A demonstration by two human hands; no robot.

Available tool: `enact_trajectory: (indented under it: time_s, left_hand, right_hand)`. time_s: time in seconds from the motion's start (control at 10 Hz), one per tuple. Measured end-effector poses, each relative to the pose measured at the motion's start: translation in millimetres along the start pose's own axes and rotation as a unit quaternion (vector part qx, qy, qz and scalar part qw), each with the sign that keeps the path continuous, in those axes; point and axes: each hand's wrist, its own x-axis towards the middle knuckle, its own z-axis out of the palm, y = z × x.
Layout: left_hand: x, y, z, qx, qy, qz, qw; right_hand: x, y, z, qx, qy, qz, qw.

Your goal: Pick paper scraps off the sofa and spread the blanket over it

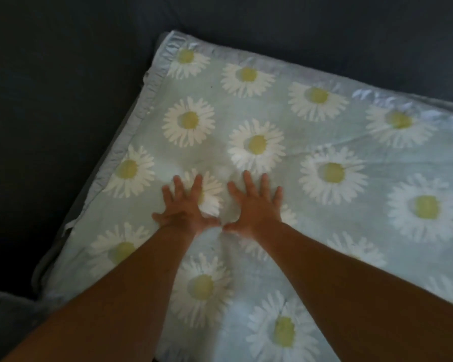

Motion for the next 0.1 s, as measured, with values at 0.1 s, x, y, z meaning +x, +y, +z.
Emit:
enact_trajectory:
  time_s: [0.1]
  left_hand:
    - [-37.3, 13.6, 29.3, 0.016, 0.038, 0.012, 0.999]
  right_hand:
    - [-59.8, 28.3, 5.9, -0.005, 0.015, -0.06, 0.998]
